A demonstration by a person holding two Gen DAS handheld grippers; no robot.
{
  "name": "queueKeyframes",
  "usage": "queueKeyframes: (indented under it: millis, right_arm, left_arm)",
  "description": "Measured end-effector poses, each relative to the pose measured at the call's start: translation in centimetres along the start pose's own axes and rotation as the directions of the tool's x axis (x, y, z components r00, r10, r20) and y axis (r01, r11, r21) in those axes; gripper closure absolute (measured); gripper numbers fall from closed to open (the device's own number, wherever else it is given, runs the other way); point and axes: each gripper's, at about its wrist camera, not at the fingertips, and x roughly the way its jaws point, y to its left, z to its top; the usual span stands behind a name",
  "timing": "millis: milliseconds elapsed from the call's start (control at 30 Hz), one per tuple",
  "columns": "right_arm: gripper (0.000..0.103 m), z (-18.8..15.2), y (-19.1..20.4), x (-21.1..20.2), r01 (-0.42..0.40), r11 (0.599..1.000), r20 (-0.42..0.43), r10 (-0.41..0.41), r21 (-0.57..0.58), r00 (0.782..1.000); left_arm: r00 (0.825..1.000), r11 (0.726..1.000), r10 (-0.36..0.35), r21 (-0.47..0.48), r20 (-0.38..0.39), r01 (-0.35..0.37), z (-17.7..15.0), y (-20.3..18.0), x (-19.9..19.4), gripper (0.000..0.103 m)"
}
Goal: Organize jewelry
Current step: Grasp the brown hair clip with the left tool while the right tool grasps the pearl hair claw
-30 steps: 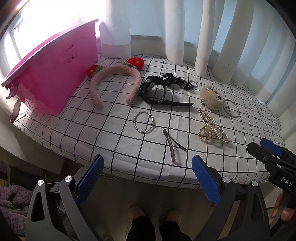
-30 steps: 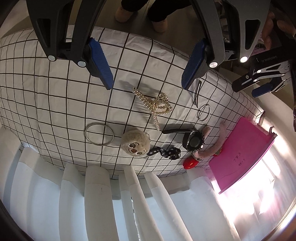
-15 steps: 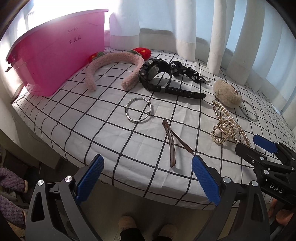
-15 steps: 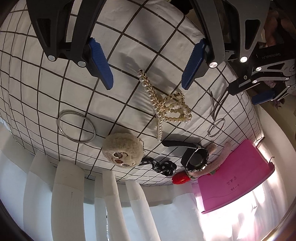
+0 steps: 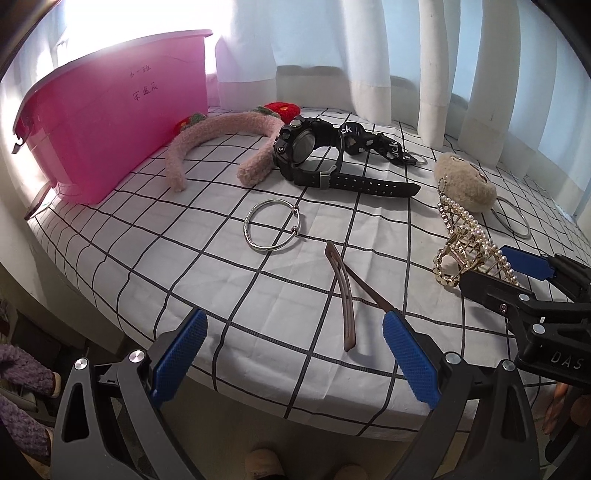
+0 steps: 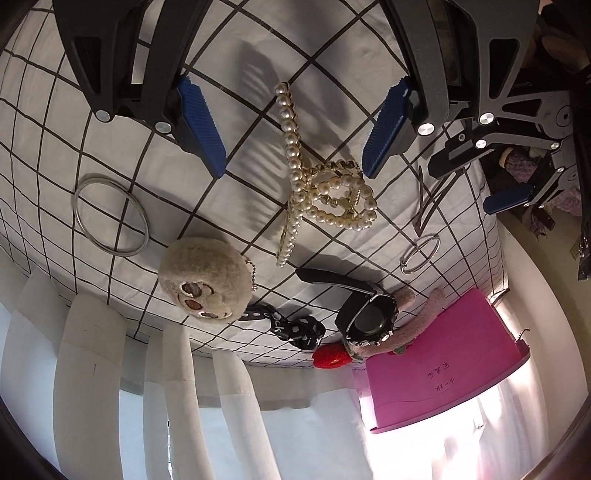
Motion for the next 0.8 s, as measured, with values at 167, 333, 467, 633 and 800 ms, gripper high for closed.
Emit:
queueKeyframes:
  millis: [167, 333, 467, 633, 800]
  right_arm:
    - [0.03, 0.6, 0.1, 0.5, -0.029, 0.999, -0.011, 0.029, 0.019, 1.0]
    - [0.03, 1.4, 0.6, 1.2, 0.014, 1.0, -0.028, -0.013, 0.005, 1.0]
    - [0.031, 1.5, 1.2, 1.7, 0.06, 0.997, -0.029, -0.062, -0.04, 0.998]
    - [0.031, 1.3, 1.2, 1.7, 0.06, 0.997, -0.021, -0.061, -0.052, 0.998]
    - [0.036, 1.3, 1.2, 1.5, 0.056, 0.997, -0.018, -0.057, -0.05, 0.998]
  left_arm:
    - [1.0, 1.0, -0.013, -0.014, 0.004, 0.013, 0.0, 0.2, 0.4, 0.009]
    - [1.0, 1.0, -0.025, -0.013, 0.012, 0.025, -0.1, -0.2, 0.5, 0.009]
    - [0.999, 1.0, -0.03, 0.003, 0.033, 0.03, 0.0, -0.6, 0.7, 0.009]
    - [0.997, 0.999, -0.044, 0.021, 0.069, 0.043, 0.0, -0.8, 0.9, 0.008]
    - [0.994, 0.997, -0.065, 0.036, 0.086, 0.062, 0.2, -1.3, 1.1, 0.01]
